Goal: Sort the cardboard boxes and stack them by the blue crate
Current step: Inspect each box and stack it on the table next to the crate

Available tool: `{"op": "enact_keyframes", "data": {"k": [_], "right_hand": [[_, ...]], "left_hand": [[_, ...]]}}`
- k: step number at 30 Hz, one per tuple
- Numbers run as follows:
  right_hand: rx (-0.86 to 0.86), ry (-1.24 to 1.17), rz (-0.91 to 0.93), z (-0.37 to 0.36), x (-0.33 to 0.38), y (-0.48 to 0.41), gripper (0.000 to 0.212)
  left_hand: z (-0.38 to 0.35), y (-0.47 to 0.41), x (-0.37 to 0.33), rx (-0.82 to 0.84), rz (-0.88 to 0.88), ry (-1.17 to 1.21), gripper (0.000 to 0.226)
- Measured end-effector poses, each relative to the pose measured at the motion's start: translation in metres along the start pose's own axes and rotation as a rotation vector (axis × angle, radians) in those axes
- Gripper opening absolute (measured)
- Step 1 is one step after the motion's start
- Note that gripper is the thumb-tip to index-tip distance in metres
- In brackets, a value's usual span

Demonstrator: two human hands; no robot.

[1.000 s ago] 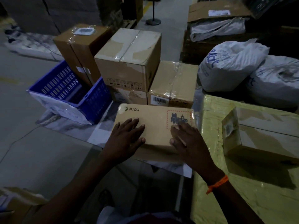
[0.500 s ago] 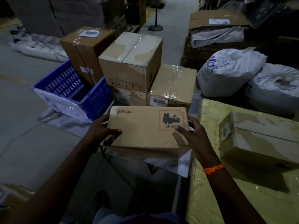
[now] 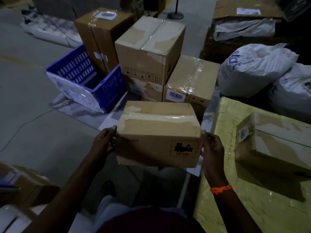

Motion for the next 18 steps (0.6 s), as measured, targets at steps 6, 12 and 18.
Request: {"op": "enact_keyframes", "data": {"k": [6, 12, 18], "right_hand": [[-0.021, 0.146, -0.001, 0.019, -0.035, 0.023, 0.016], [0.003, 0.263, 0.021, 0.026, -0.044, 0.021, 0.018], [0.052, 0.618, 0.439, -0.024, -0.012, 0.008, 0.054]], "left_hand": [[-0.002, 0.011, 0.061, -0.023, 0.095, 0.009, 0.014], [-0.008, 0.016, 0.064, -0.04, 0.025, -0.157, 0.028], [-0.044, 0.017, 0.009, -0.055, -0.513, -0.92, 0.065]]}}
Point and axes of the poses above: each hand's wrist, its own y-axis away from the middle knuckle, its own z-axis out of the back of the hand, x = y × z, the point moved 10 cm from there along -y, towards the middle knuckle, and after that the axes turned 2 degrees about -y, right-handed, at the moved point
